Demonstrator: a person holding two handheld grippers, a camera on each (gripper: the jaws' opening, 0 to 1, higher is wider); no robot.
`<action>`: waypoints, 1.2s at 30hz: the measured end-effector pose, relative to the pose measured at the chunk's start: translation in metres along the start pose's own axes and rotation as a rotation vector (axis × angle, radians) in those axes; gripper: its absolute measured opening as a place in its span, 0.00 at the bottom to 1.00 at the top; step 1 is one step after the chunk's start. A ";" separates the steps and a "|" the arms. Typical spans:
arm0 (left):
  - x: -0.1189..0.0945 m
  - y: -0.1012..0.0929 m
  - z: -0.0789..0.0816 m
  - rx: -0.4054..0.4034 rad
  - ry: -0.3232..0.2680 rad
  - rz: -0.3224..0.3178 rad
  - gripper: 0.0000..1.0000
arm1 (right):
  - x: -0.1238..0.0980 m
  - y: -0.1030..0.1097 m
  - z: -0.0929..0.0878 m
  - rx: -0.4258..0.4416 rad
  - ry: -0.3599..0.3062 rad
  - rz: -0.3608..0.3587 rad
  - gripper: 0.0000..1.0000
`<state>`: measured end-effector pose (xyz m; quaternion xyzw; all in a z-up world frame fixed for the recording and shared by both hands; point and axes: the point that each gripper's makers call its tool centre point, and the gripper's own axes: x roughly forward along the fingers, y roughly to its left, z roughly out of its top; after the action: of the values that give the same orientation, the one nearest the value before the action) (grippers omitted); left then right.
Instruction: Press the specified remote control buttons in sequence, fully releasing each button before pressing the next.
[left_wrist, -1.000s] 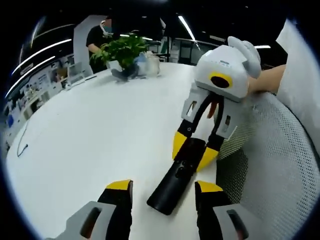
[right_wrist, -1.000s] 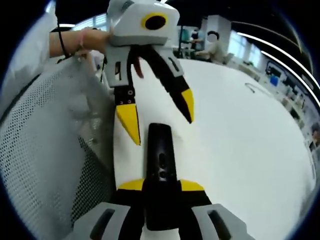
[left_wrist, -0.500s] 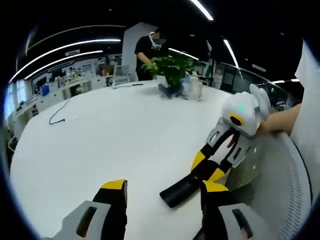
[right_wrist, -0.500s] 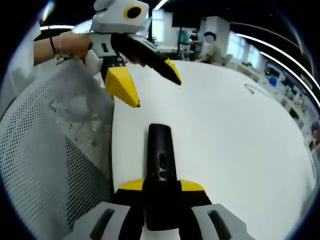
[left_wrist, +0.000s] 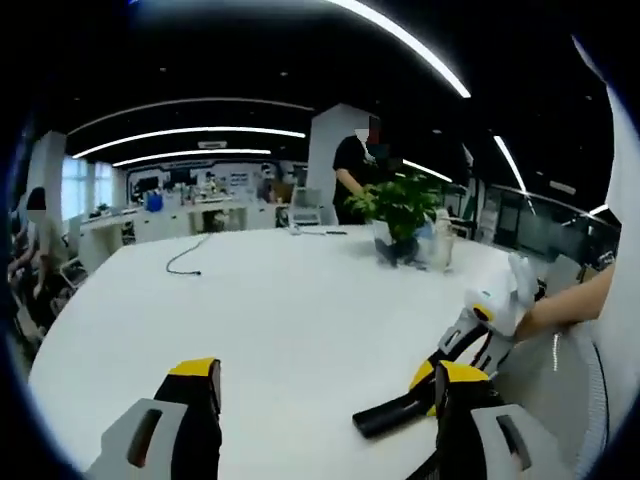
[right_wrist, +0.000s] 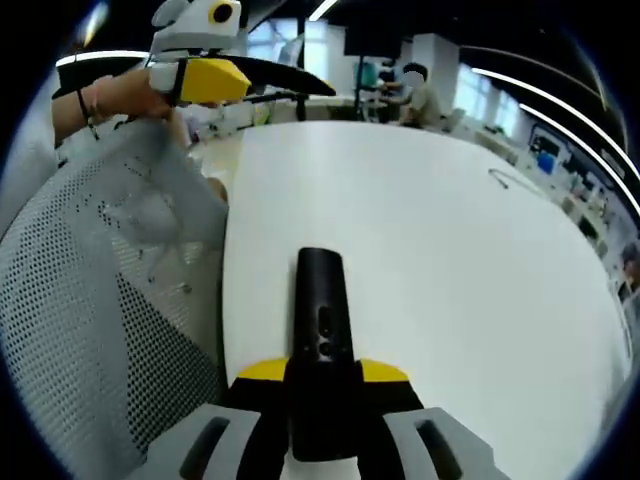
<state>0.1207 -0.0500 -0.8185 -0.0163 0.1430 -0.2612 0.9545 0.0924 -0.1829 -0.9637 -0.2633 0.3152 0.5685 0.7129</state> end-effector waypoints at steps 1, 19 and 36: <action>-0.003 0.002 0.002 -0.006 -0.016 0.013 0.97 | 0.000 0.000 0.000 0.000 0.000 0.000 0.21; -0.015 0.021 -0.003 -0.102 -0.176 0.156 1.00 | 0.000 0.002 0.001 0.013 0.001 -0.012 0.21; -0.002 0.008 -0.015 0.079 -0.082 0.115 1.00 | -0.001 0.002 0.000 0.038 -0.037 0.000 0.21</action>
<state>0.1188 -0.0418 -0.8333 0.0190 0.0941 -0.2105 0.9729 0.0902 -0.1826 -0.9629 -0.2392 0.3124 0.5671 0.7236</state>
